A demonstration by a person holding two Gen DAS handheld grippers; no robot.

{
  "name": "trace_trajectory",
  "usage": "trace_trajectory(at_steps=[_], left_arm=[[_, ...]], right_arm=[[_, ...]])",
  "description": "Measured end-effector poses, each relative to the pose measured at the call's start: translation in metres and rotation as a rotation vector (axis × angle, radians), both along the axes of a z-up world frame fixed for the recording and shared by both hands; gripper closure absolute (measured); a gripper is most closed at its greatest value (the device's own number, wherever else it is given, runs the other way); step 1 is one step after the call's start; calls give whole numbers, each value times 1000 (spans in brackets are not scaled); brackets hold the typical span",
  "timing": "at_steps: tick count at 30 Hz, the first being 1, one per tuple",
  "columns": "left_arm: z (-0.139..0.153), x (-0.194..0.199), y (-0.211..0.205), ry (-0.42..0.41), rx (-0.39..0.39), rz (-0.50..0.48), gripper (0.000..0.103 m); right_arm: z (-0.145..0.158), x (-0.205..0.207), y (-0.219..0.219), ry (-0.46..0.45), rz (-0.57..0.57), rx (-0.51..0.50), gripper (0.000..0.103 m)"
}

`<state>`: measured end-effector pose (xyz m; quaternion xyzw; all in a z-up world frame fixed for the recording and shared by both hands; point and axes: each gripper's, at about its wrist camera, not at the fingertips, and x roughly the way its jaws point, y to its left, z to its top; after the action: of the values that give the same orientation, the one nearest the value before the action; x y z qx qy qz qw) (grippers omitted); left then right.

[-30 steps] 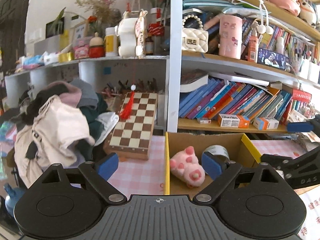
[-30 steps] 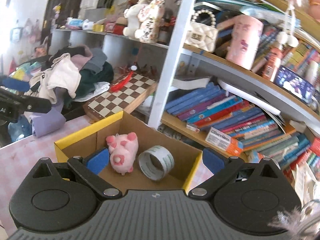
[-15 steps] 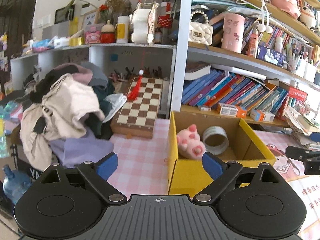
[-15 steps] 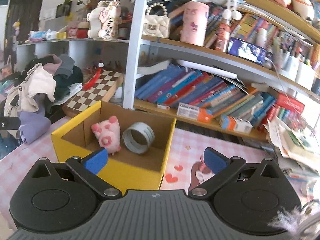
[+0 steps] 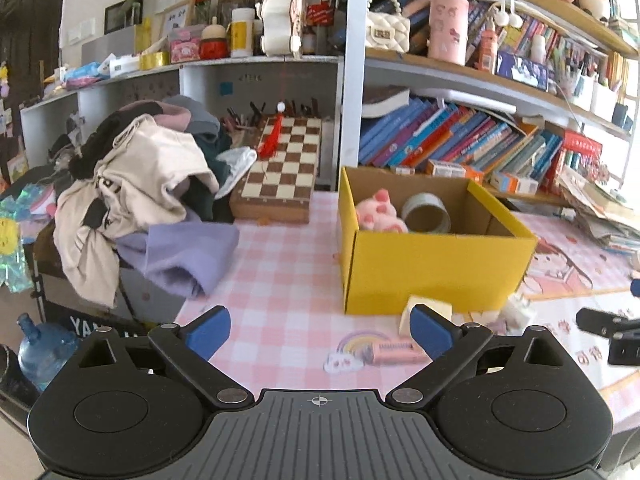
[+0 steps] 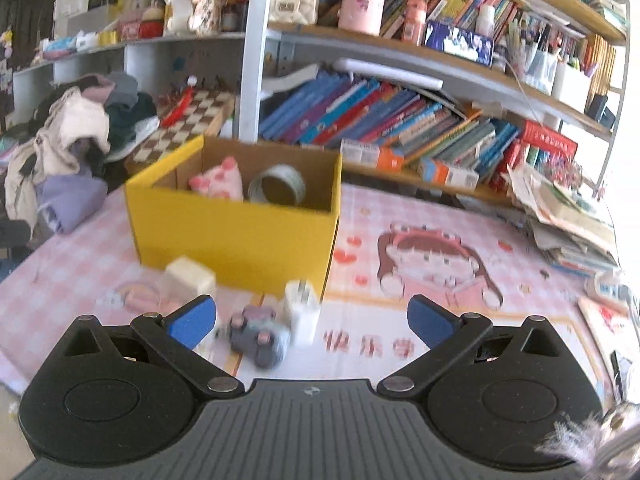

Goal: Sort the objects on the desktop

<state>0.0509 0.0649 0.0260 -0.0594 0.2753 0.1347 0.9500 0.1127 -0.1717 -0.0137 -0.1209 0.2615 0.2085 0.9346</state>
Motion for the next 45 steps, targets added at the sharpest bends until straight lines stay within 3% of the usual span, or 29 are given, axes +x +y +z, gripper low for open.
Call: trace_trajectory(at_steps=[11, 24, 45], left_arm=[[-18, -21, -19, 49, 8, -48, 4], [-40, -25, -55, 140, 82, -240, 3], [-52, -15, -45, 183, 4, -222, 3]], right_arm=[[-23, -40, 3, 71, 19, -26, 0], [-48, -55, 14, 190, 55, -69, 0], [-44, -49, 7, 203, 32, -38, 0]])
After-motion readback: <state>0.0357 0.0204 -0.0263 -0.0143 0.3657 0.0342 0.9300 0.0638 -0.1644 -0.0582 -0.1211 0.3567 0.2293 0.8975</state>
